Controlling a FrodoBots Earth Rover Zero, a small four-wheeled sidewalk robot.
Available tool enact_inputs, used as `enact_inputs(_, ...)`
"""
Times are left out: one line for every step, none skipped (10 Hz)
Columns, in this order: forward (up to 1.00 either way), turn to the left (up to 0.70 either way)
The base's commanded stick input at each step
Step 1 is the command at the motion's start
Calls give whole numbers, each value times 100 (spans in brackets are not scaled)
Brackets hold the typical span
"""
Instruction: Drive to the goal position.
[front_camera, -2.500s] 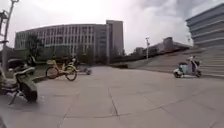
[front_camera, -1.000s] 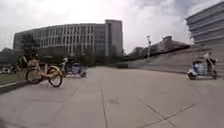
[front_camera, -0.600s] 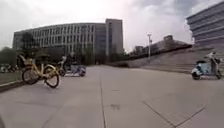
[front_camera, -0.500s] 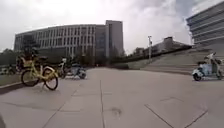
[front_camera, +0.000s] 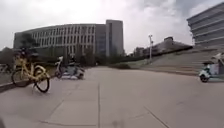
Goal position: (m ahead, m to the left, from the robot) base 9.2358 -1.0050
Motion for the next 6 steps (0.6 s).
enact_inputs(70,1)
enact_inputs(70,0)
enact_inputs(70,0)
enact_inputs(70,0)
enact_inputs(70,0)
enact_inputs(70,0)
